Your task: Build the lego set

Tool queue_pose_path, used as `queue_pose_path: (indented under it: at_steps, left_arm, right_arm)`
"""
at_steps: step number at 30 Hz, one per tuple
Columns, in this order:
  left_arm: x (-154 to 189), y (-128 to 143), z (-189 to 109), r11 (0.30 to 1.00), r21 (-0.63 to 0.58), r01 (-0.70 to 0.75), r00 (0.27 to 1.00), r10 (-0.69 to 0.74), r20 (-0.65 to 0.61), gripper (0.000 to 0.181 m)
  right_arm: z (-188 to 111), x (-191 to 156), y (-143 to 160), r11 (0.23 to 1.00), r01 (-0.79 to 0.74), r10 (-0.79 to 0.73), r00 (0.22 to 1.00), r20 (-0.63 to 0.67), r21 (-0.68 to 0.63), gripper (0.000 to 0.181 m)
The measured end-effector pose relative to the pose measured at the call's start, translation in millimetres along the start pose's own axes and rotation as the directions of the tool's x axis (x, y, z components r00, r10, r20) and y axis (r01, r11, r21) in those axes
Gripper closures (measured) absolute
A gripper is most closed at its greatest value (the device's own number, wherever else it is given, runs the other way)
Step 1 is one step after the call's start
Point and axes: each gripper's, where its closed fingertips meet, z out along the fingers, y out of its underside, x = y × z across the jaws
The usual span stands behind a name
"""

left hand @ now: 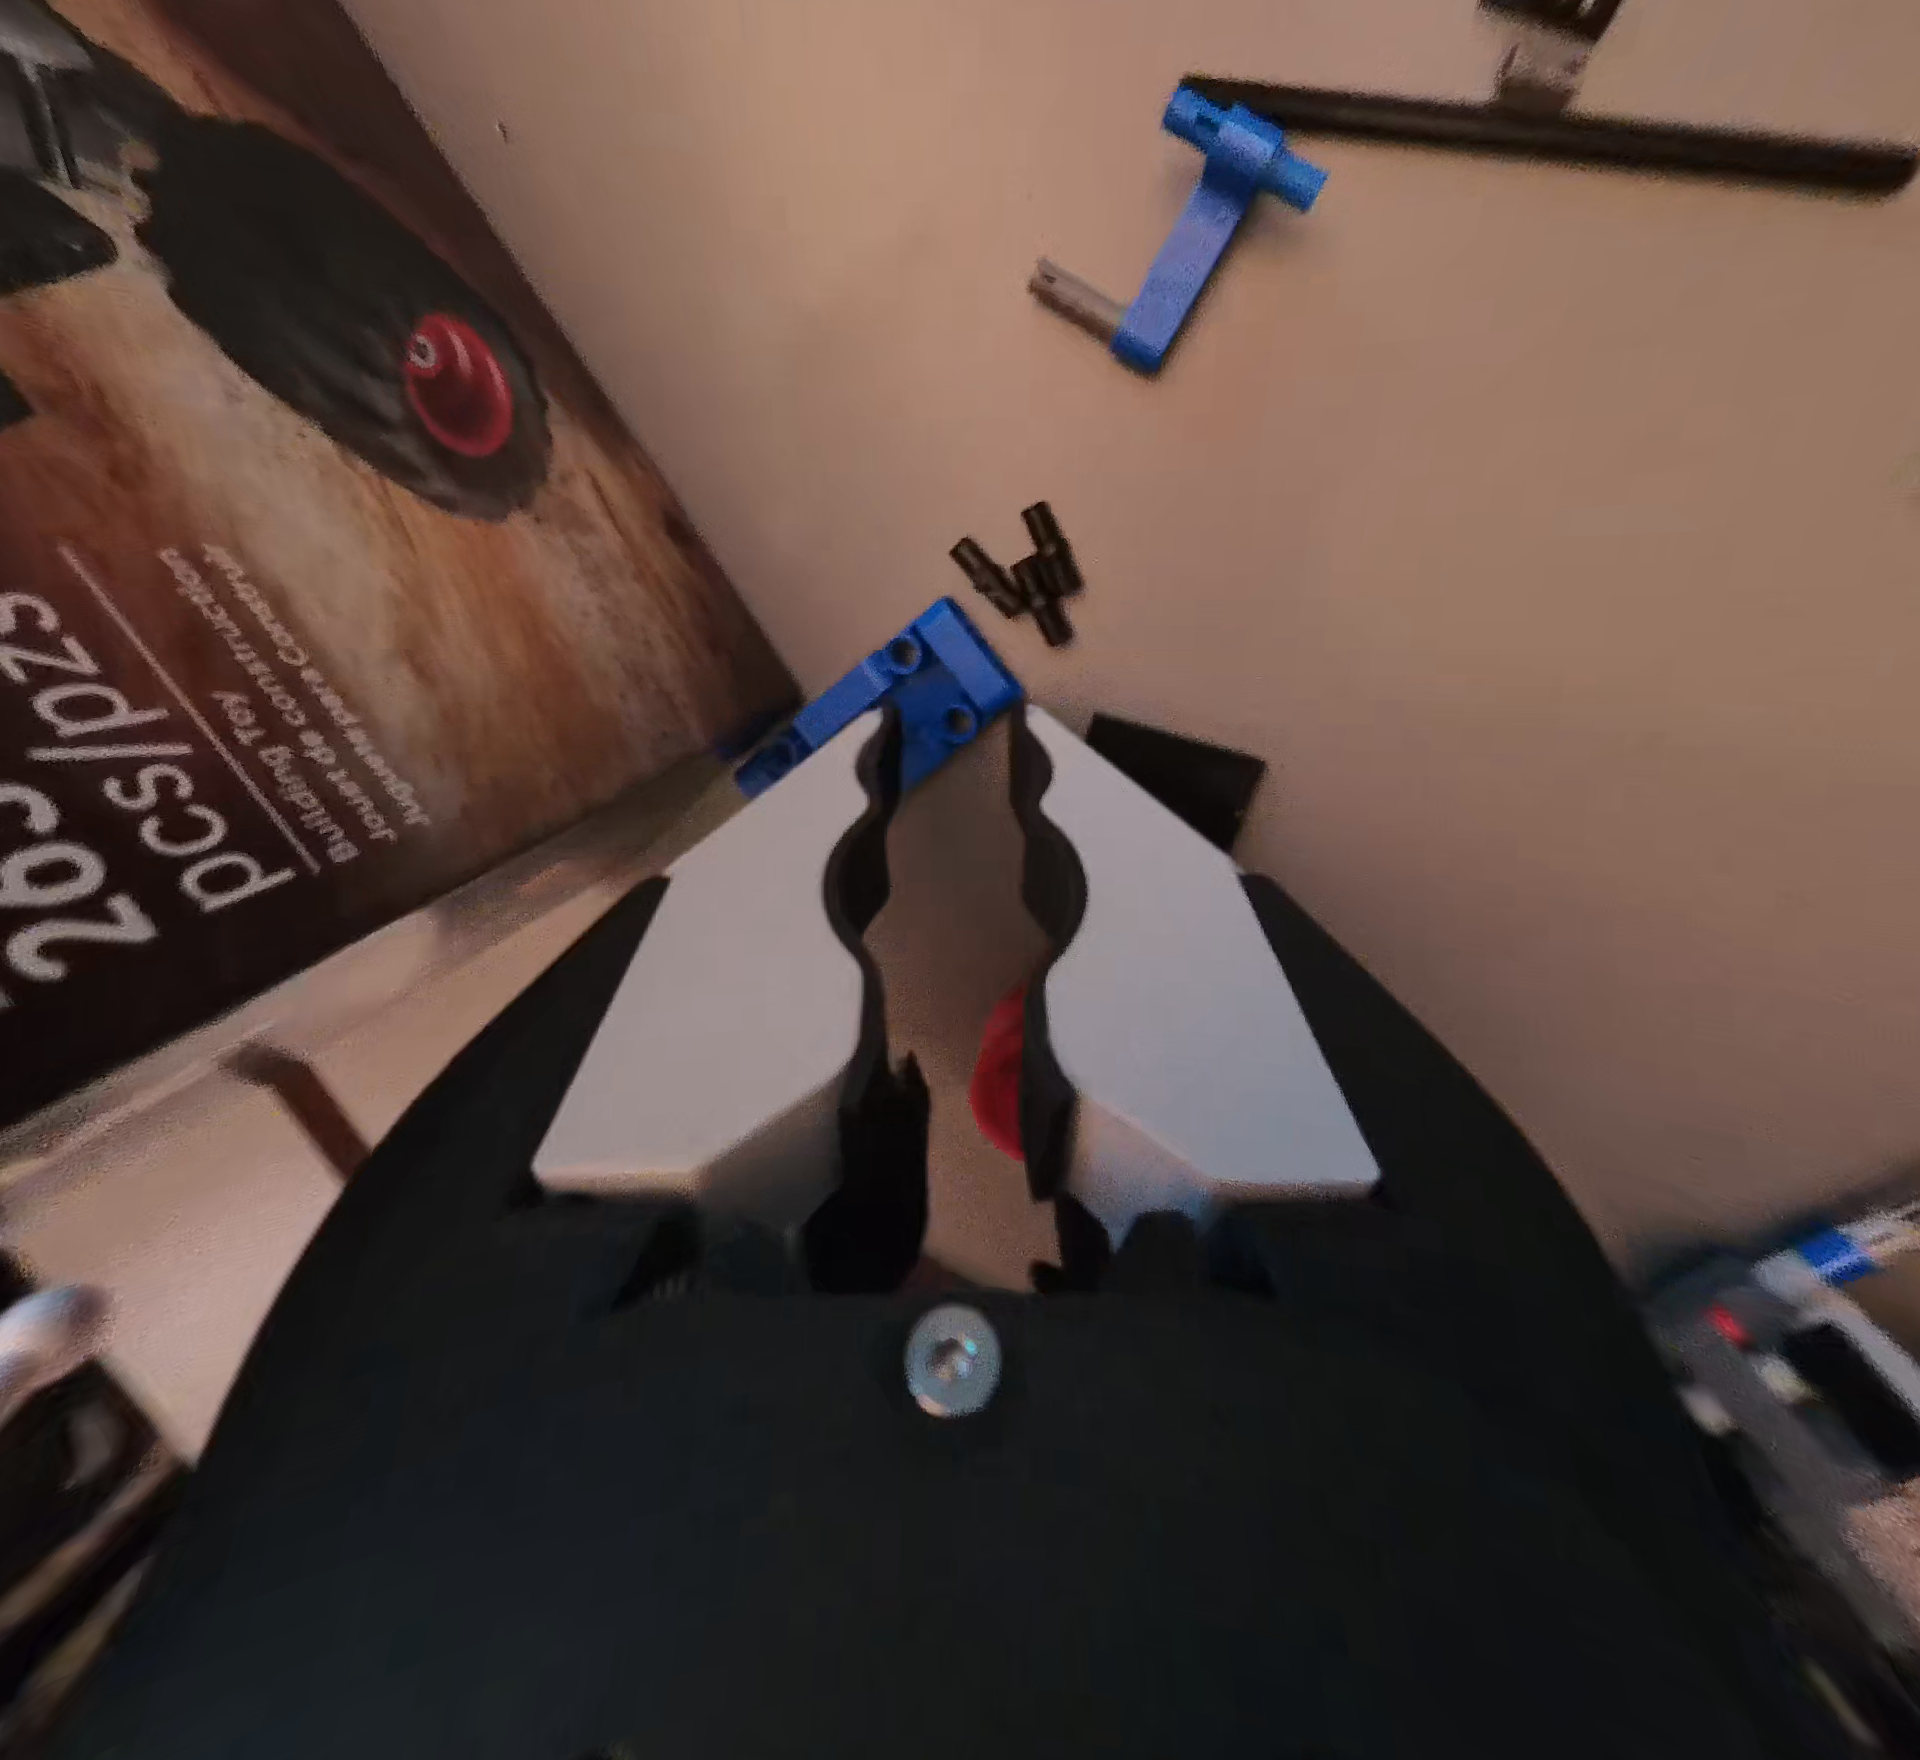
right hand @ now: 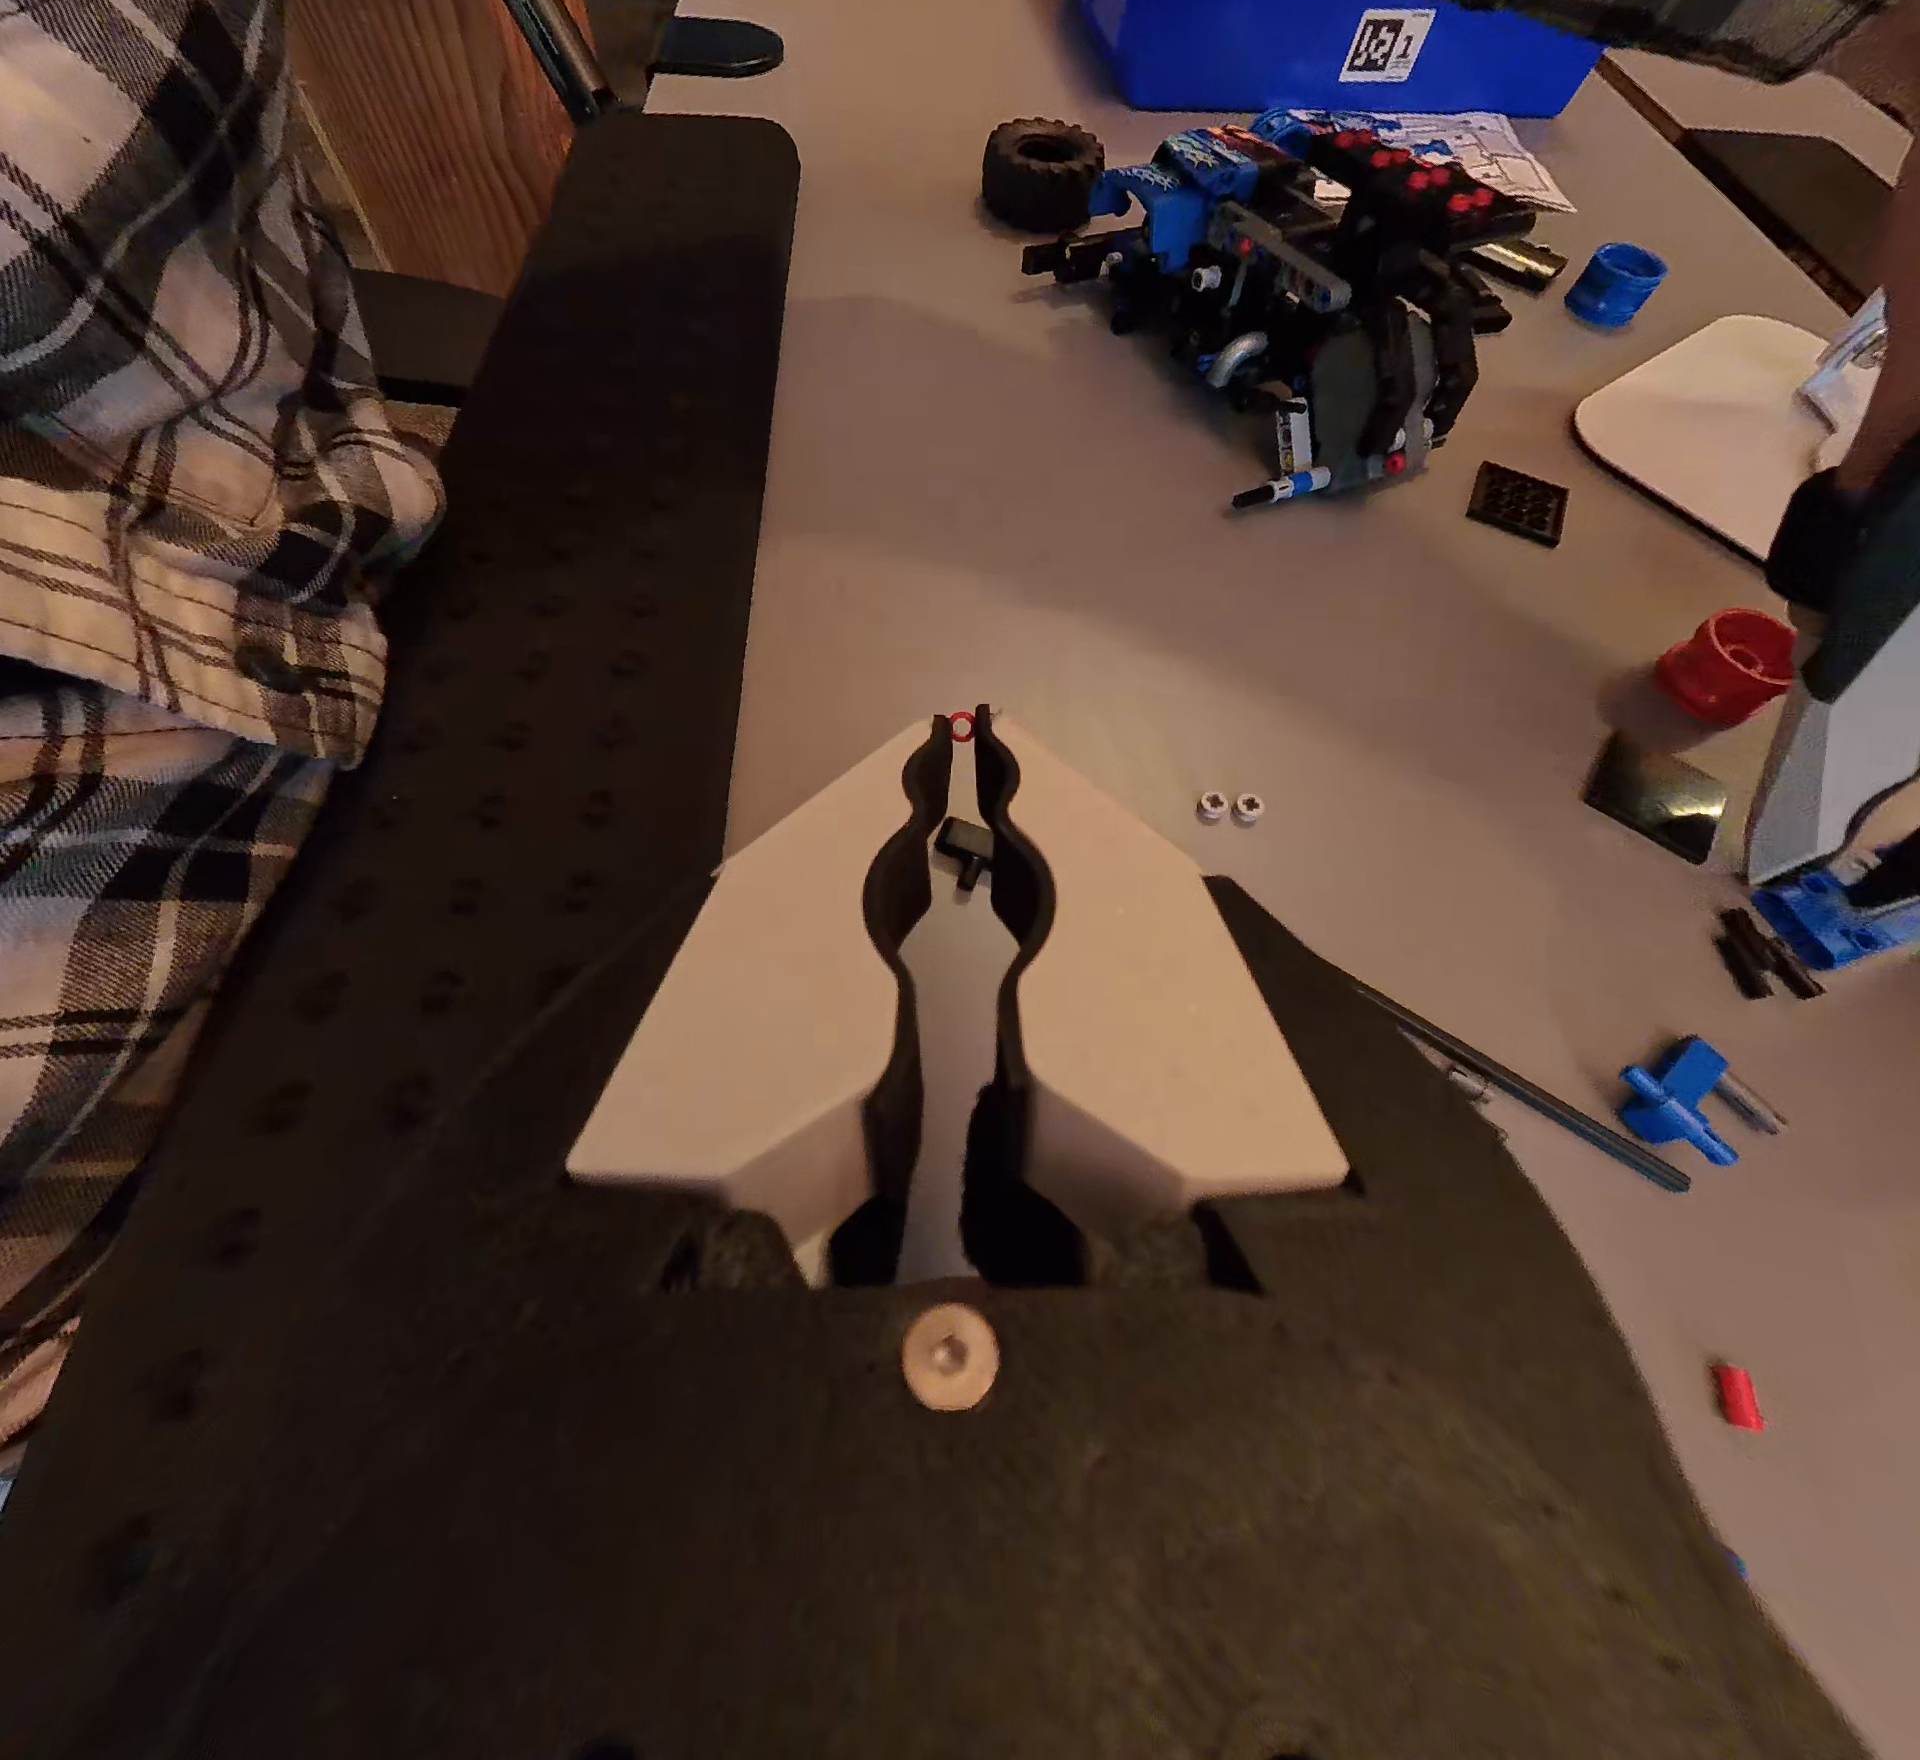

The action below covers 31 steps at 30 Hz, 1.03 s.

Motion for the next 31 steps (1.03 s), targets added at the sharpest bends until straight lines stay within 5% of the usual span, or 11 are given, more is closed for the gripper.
queue_pose_path:
  at_steps: [6, 12, 18, 22, 26, 31]
  left_arm:
    - [32.4, -10.0, -7.3, 0.985, 0.039, 0.168, 0.972, -0.159, -0.174, 0.167]
    - [23.8, -4.1, -9.3, 0.995, 0.02, 0.094, 0.995, -0.094, -0.019, 0.139]
    - [12.6, -7.4, -9.5, 1.0, 0.007, 0.023, 1.0, -0.023, -0.002, 0.129]
    - [5.6, -4.1, -5.6, 0.999, -0.002, 0.051, 0.999, -0.051, -0.01, 0.13]
    - [12.6, -10.5, -2.4, 0.988, 0.042, 0.146, 0.983, -0.14, -0.122, 0.151]
    - [12.9, -10.4, -3.2, 0.986, 0.057, 0.156, 0.985, -0.151, -0.078, 0.156]
  right_arm:
    - [-2.9, -0.2, -0.1, 1.0, 0.004, -0.004, 1.0, 0.008, -0.003, 0.179]
    - [-4.6, -2.8, -2.5, 1.0, 0.004, -0.004, 1.0, 0.011, 0.002, 0.179]
    - [-2.4, -5.5, -1.9, 1.0, -0.002, 0.002, 1.0, 0.014, 0.001, 0.179]
    - [-3.7, -8.7, -3.8, 1.0, -0.001, 0.001, 1.0, 0.016, 0.01, 0.179]
    - [-3.7, -12.0, -5.1, 1.0, -0.002, 0.002, 1.0, 0.021, 0.008, 0.179]
    - [-5.7, -13.6, -5.8, 1.0, -0.005, 0.005, 1.0, 0.017, 0.015, 0.179]
